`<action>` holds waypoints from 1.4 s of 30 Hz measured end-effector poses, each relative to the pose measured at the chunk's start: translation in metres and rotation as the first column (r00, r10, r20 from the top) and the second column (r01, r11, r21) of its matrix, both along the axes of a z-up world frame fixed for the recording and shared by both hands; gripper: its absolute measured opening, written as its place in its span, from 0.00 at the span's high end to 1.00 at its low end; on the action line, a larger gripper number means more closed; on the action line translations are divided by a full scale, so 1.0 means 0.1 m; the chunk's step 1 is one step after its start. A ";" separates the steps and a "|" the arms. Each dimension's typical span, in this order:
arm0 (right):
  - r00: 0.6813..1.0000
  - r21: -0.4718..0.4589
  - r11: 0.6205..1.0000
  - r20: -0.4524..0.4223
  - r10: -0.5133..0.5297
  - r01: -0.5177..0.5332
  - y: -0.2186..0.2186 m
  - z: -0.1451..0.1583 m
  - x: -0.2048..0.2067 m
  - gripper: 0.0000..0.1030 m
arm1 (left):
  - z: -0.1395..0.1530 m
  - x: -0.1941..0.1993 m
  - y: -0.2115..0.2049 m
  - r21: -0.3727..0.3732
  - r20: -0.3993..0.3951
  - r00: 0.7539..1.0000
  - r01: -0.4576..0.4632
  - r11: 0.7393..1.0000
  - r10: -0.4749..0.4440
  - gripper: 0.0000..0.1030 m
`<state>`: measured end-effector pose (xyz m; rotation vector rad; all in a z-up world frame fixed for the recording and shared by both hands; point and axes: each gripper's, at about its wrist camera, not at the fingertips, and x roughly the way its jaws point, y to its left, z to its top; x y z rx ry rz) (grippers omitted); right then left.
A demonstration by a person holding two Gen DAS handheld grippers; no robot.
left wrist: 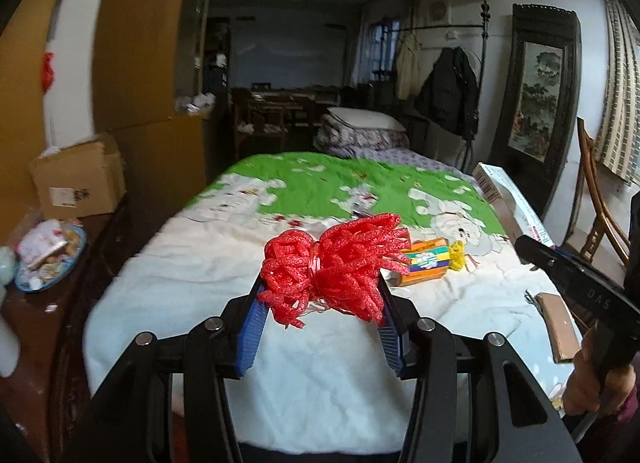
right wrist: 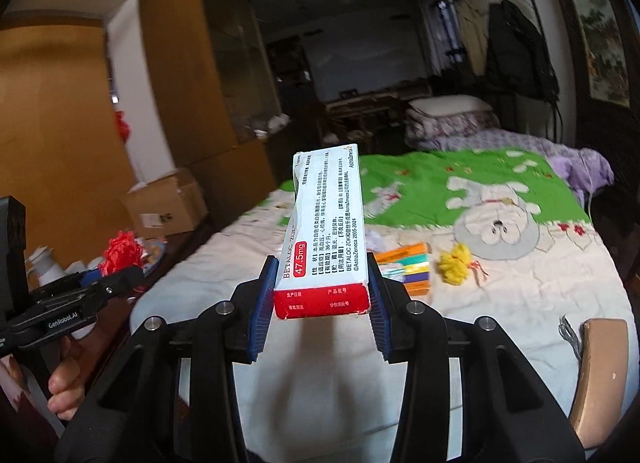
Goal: Collect trash
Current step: 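Grasp the red mesh bundle with the left tool while the right tool grasps the white medicine box, then carry the mesh bundle and medicine box to the red wastebasket and release both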
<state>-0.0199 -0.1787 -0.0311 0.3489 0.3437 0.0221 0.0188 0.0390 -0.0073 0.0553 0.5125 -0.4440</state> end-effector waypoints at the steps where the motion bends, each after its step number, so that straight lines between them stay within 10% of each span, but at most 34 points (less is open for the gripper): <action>1: 1.000 0.000 1.000 0.006 0.009 -0.009 0.03 0.02 -0.02 0.59 | 0.03 -0.08 0.09 0.003 0.010 1.000 -0.014 1.000 0.014 0.52; 15: 0.956 -0.030 0.956 -0.013 0.292 -0.292 1.11 0.20 0.07 0.59 | -0.45 -0.33 1.50 0.067 -0.132 0.959 -0.244 0.967 0.251 0.51; 26: 0.885 -0.037 0.899 -0.200 0.422 -0.437 1.92 -0.23 0.60 0.59 | -1.89 0.31 2.25 0.074 -0.570 0.776 -0.278 0.958 0.269 0.30; 34: 0.823 -0.058 0.847 -0.279 0.495 -0.529 2.37 -0.37 0.76 0.59 | -1.61 0.09 2.51 0.132 -0.419 0.799 -0.417 0.899 0.432 0.10; 42: 0.699 -0.049 0.743 -0.387 0.602 -0.667 3.01 -0.61 0.87 0.59 | -1.59 -0.11 2.90 0.306 -0.304 0.740 -0.521 0.797 0.600 0.09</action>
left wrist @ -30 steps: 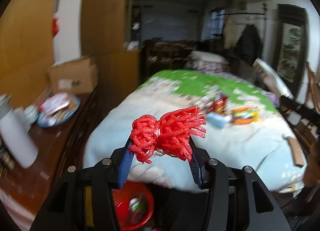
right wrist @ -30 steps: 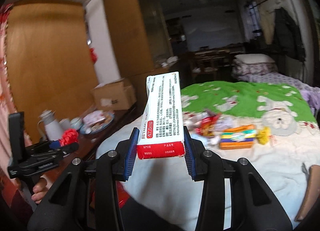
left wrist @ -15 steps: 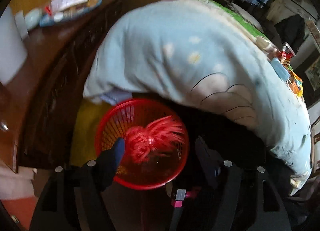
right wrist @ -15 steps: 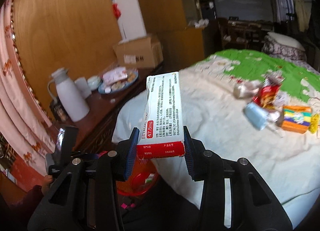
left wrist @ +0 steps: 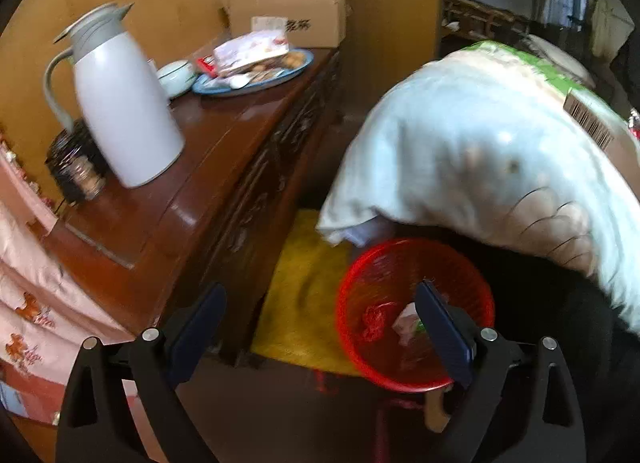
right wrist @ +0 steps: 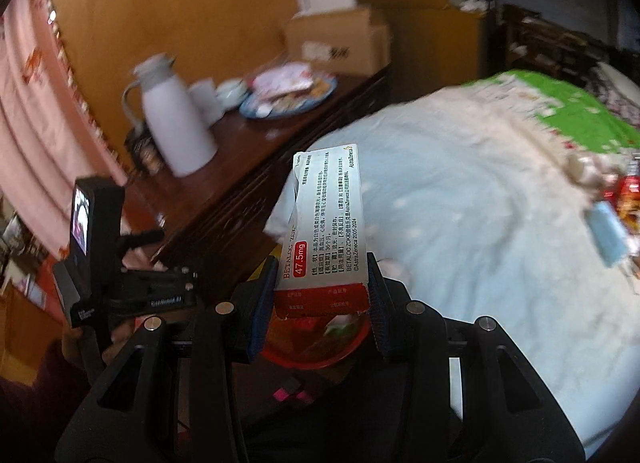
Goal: Collect trash
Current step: 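Carry the mesh bundle and medicine box to the red wastebasket and release both, then move both tools back over the bed toward the blue face mask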
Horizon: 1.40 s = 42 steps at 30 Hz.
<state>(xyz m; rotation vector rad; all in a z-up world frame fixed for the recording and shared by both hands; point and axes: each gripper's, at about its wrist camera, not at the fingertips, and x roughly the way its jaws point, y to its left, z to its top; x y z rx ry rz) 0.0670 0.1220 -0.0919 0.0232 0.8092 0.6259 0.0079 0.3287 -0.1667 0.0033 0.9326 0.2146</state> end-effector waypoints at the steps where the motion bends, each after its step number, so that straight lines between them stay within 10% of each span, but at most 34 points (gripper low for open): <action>1: 1.000 -0.012 1.000 -0.015 0.016 -0.016 0.07 -0.05 0.01 0.59 | -0.04 -0.02 0.06 0.003 -0.006 1.000 -0.013 1.000 0.013 0.09; 19: 0.969 -0.152 0.977 -0.217 0.117 -0.152 0.86 -0.86 0.42 0.53 | -0.33 -0.01 0.21 0.009 -0.046 0.998 -0.034 0.999 0.034 0.09; 42: 0.993 -0.002 0.996 0.079 -0.084 0.084 -0.24 0.18 -0.18 0.48 | 0.51 -0.24 -0.69 0.100 0.144 0.972 0.174 0.980 -0.187 0.09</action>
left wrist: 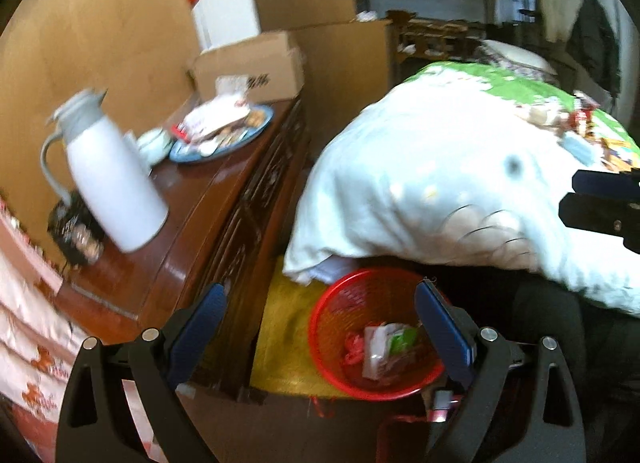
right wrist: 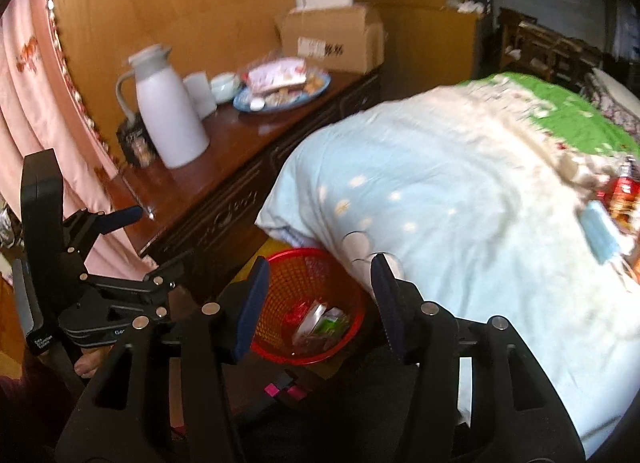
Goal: Collect trash
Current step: 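Move both tools back over the bed toward the blue face mask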
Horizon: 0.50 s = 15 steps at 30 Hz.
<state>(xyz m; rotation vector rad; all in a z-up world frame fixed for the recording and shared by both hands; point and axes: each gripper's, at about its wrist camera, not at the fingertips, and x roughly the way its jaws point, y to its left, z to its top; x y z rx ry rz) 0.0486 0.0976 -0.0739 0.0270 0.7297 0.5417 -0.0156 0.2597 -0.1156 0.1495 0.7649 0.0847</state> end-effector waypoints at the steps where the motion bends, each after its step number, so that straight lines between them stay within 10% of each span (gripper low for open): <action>1: 1.000 0.007 1.000 0.010 -0.010 0.010 -0.06 0.03 -0.03 0.48 | 0.04 -0.01 -0.07 0.005 0.007 1.000 0.015 1.000 -0.016 0.09; 15: 0.959 0.129 0.968 0.160 -0.232 0.213 -1.38 0.35 -0.64 0.41 | 0.67 -0.25 -1.44 0.126 0.132 0.949 0.269 0.955 -0.285 0.06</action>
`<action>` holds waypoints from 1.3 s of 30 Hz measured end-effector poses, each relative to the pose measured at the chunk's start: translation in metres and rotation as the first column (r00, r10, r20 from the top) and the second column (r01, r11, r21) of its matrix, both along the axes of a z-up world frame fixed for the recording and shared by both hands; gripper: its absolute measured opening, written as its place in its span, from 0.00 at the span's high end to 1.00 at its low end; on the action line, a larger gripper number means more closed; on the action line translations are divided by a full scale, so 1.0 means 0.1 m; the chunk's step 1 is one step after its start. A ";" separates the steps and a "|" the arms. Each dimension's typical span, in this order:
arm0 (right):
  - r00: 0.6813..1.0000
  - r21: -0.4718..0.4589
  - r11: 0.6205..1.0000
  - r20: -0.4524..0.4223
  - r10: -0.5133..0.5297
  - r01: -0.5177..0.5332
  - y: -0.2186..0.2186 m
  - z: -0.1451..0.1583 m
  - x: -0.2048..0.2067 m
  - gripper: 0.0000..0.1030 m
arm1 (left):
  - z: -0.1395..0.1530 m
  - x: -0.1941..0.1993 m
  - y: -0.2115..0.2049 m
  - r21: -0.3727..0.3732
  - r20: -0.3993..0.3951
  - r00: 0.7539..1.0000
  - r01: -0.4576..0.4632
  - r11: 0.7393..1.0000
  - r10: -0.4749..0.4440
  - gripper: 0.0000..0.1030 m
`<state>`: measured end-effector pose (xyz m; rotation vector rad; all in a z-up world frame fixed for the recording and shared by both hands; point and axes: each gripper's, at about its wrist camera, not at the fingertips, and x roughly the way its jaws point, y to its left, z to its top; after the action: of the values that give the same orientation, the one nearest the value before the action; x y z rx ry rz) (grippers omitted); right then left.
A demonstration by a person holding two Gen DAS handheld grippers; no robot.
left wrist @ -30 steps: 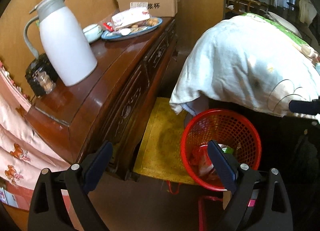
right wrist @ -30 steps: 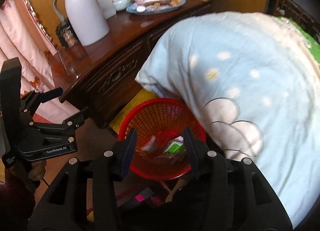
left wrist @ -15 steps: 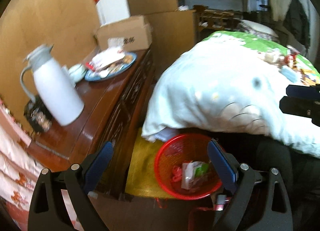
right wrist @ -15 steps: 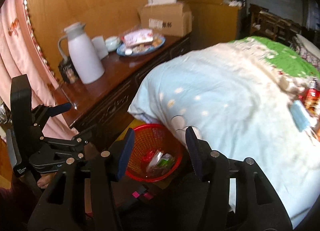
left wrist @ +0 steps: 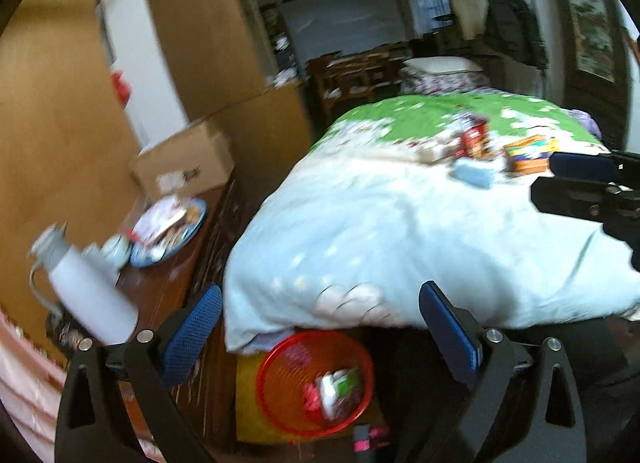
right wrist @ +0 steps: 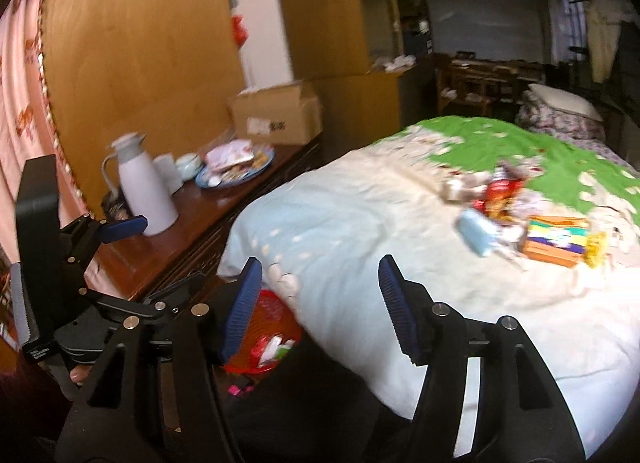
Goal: Collect trash
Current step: 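Move both tools back over the bed toward the blue face mask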
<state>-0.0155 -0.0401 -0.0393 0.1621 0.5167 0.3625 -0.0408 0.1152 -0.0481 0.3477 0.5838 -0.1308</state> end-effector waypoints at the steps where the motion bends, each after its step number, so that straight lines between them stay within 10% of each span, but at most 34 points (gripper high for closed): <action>1: 1.000 0.006 1.000 0.005 -0.019 0.019 -0.10 0.00 -0.01 0.41 | 0.02 0.00 -0.09 0.003 0.005 1.000 0.019 1.000 -0.019 0.06; 10: 0.978 0.079 0.975 -0.041 -0.204 0.207 -1.03 -0.23 0.05 0.38 | -0.02 0.31 -1.21 0.018 -0.029 0.973 0.229 0.973 -0.228 0.06; 21: 0.848 0.014 0.857 -0.150 -0.507 0.515 -2.02 -0.86 0.54 0.33 | -0.53 1.15 -2.02 -0.026 -0.165 0.934 0.318 0.948 -0.318 0.06; 39: 0.764 -0.012 0.807 -0.314 -0.563 0.590 -2.34 -1.48 1.20 0.28 | -1.14 2.14 -2.28 -0.135 -0.280 0.907 0.288 0.948 -0.315 0.06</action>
<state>0.1050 -0.2745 -0.1874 0.4578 0.7258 -0.2589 0.1736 -0.1125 -0.1621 0.3309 0.8188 -0.5149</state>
